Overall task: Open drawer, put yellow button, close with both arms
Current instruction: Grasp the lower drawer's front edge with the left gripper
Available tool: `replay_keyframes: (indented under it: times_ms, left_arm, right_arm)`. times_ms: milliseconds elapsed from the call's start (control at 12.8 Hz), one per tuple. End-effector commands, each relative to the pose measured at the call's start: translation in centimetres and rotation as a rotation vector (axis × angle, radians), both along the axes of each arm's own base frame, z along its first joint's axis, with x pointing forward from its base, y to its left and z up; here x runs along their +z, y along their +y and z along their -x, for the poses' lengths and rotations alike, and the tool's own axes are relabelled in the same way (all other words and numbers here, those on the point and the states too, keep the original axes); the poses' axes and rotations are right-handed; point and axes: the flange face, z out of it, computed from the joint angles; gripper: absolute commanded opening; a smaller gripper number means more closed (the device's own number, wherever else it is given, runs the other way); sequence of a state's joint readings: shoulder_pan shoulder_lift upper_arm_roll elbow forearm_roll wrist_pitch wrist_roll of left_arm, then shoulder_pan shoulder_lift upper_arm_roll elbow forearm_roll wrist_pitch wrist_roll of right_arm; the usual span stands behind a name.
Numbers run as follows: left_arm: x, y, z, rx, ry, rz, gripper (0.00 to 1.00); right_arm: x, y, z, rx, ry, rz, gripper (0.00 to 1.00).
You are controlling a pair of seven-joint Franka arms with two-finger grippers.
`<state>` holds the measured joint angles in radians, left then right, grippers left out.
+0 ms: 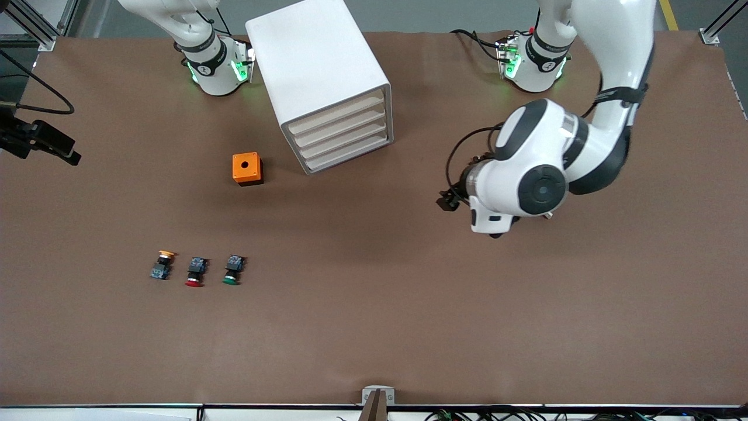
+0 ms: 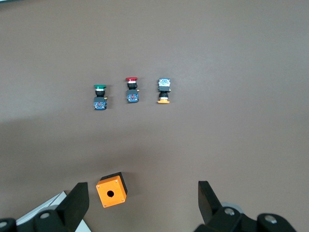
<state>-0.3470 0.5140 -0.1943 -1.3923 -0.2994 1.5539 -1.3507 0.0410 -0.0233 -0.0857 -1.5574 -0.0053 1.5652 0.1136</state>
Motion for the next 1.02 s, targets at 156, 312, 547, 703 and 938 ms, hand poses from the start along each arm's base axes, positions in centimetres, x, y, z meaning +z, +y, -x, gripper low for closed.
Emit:
replay_keyframes:
  times_ms: [156, 312, 547, 703, 938]
  left_arm:
    - [-1.5, -3.9, 1.3, 0.265, 0.194, -0.014, 1.0]
    - [-2.7, -4.9, 1.6, 0.382, 0.29, -0.048, 1.0]
    - [-4.9, -7.3, 3.2, 0.519, 0.386, -0.178, 1.0]
    - [-5.7, -8.4, 3.7, 0.674, 0.522, -0.247, 1.0]
    - [-7.1, -9.1, 4.7, 0.776, 0.689, -0.357, 1.0]
  right_arm:
    - [0.5, -0.6, 0.6, 0.003, -0.003, -0.016, 1.0]
    - [0.4, -0.6, 0.6, 0.003, -0.002, -0.016, 1.0]
    - [0.4, -0.8, 0.6, -0.001, -0.002, -0.016, 1.0]
    - [0.3, -0.8, 0.6, -0.001, 0.0, -0.016, 1.0]
    - [0.3, -0.8, 0.6, -0.001, 0.0, -0.016, 1.0]
